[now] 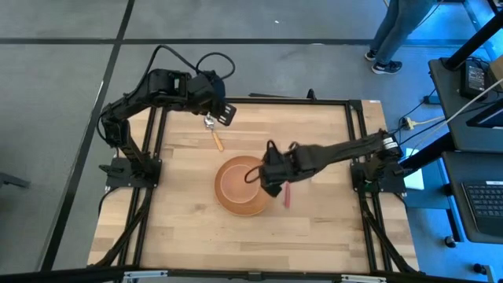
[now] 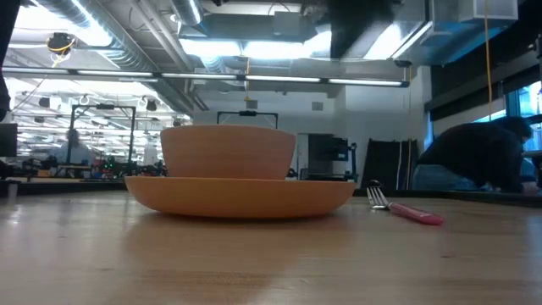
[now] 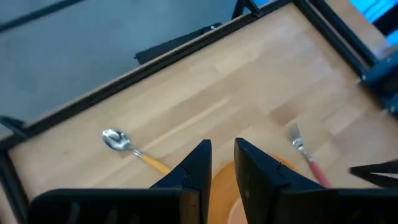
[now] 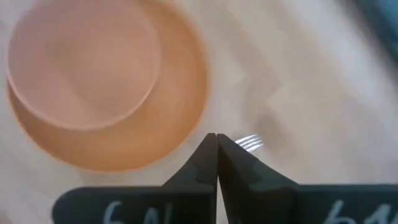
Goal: Set table place
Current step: Put the light yellow spoon into the orange bowl
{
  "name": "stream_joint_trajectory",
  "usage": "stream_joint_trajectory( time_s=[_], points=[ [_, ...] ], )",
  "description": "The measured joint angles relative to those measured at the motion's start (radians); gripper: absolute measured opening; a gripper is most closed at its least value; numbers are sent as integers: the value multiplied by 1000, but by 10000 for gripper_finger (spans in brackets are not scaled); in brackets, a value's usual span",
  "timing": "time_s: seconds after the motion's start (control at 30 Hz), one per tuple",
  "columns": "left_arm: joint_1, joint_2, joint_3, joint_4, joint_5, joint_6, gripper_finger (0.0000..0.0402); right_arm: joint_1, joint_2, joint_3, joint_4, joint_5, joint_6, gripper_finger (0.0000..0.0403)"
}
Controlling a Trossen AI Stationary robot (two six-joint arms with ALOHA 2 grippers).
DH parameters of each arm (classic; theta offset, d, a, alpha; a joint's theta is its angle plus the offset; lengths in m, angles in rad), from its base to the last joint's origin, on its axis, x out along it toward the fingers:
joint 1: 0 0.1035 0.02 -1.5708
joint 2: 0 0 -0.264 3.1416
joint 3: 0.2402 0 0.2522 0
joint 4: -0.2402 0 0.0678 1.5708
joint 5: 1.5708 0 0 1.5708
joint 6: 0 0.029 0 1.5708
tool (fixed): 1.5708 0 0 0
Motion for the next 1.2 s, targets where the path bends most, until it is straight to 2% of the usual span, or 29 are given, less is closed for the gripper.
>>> stream_joint_trajectory(
  time_s=[0.1,0.2,0.4,0.53,0.73,0.83,1.03,1.2],
  points=[
    [22,5,0,0,1,-70,63,0,-1,176,-132,77,5,10],
    [58,9,-21,2,28,-158,63,0,-1,330,-196,101,2,11],
    [148,9,-190,0,29,-145,63,27,-2,535,-233,107,-116,11],
    [210,9,-341,16,9,-110,63,39,-15,535,-206,104,-204,12],
    [300,9,-568,100,14,-112,63,39,-17,528,-249,57,-183,12],
    [351,9,-682,202,27,-123,63,40,-17,528,-248,31,-183,12],
    [443,9,-889,472,179,-169,63,40,-18,528,-248,26,-180,12],
    [476,9,-1024,675,300,-247,63,40,-18,528,-248,26,-190,12]
  ],
)
